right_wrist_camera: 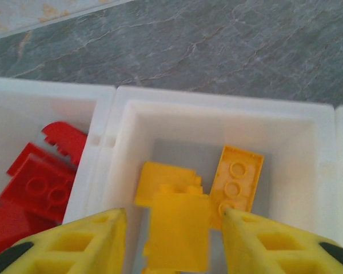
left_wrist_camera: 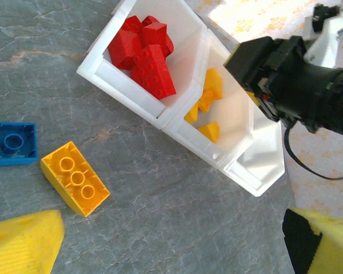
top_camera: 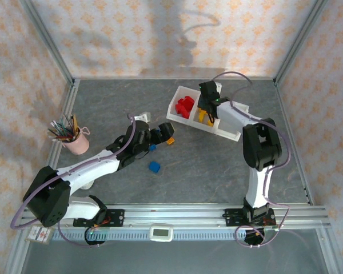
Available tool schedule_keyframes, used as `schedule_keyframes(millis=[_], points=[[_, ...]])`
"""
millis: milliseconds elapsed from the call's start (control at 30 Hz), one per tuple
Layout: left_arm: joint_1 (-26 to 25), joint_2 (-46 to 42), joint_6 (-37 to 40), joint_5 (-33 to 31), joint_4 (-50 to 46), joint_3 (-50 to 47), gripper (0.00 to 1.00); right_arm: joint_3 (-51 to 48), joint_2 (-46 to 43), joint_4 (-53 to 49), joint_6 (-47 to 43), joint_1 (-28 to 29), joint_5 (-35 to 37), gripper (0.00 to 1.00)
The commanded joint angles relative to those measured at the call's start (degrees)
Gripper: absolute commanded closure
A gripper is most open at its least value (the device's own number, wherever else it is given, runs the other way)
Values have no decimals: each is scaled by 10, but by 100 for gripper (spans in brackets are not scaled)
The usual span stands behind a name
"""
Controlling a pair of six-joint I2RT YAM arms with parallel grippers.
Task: Sort the legos into containers by color
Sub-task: Place the lego in the container, then pick up the lego from the center of the table.
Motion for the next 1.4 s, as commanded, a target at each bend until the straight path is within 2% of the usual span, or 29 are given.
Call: schedule_keyframes(millis=[0, 233, 433, 567, 767, 933, 1200, 1367], points=[[-5, 1, 9, -1, 14, 19, 1, 33, 5, -31, -16, 0, 26, 48], [-5, -15, 13, -13, 4, 14, 1, -36, -73, -3, -11, 25, -20, 42], [-4, -58, 18, -41, -18, -7, 1, -114, -139, 8, -4, 89, -19, 39], [-3, -97, 18, -63, -36, -31, 1, -142, -154, 4, 4, 144, -20, 37], [2, -159, 11, -98, -61, -70, 1, -159, -131, 20, -14, 217, -26, 33], [6, -197, 3, -120, -77, -93, 1, -139, -80, 13, -30, 244, -34, 28], [12, -230, -13, -141, -88, -117, 1, -98, -3, 5, -63, 253, -43, 26], [16, -233, -12, -141, -91, -121, 1, -73, 30, 2, -68, 253, -22, 26]])
